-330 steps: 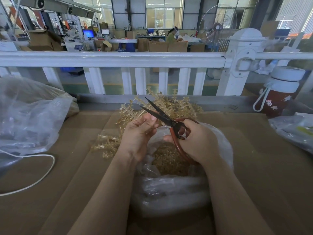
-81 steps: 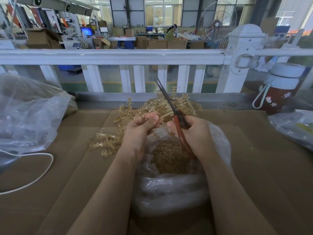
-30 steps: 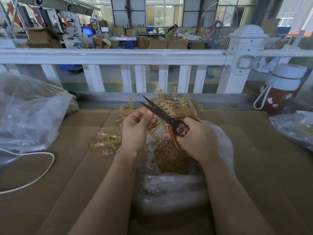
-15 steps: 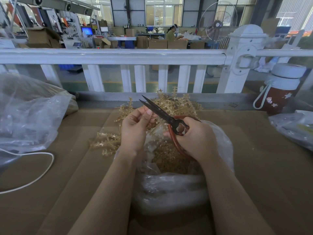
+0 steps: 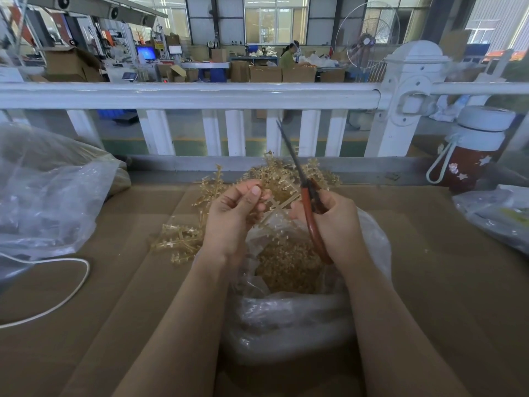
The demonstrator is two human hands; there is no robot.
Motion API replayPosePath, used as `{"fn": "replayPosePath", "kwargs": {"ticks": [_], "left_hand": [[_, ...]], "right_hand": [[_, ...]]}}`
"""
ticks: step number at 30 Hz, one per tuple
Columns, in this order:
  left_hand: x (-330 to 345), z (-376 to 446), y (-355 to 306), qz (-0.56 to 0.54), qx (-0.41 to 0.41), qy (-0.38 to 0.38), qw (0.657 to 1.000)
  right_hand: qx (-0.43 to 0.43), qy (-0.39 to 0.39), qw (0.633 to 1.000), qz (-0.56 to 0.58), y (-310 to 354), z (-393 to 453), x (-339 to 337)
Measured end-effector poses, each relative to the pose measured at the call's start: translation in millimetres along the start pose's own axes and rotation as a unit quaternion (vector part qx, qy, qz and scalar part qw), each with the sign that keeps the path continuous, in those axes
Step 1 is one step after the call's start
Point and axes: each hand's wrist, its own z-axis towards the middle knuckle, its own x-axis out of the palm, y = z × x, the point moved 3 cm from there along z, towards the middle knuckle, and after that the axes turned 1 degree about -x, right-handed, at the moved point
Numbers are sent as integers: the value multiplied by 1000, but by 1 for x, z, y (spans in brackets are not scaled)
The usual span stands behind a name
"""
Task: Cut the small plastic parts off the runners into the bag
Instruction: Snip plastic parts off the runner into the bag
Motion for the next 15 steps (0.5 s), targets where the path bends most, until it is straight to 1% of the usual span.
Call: {"fn": "replayPosePath", "kwargs": {"ticks": [2, 4, 7, 9, 11, 12, 15], "left_hand": [[1, -1, -1, -19, -24, 15, 999], [1, -1, -1, -32, -56, 26, 998], [1, 0, 2, -24, -100, 29, 994], [2, -1, 4, -37, -129, 34, 990], [4, -2, 7, -36, -161, 51, 985], [4, -4, 7, -10, -176, 66, 982], [7, -6, 10, 138, -186, 133, 964]], "right_hand": [[12, 0, 997, 72, 2, -1, 0], [10, -10, 993, 116, 3, -2, -4], [1, -23, 989, 147, 4, -3, -7], [-2, -32, 986, 165, 2, -3, -9], [-14, -40, 984, 174, 0, -2, -10], [-22, -43, 983, 179, -1, -3, -11], [-39, -49, 971, 231, 0, -3, -12]]}}
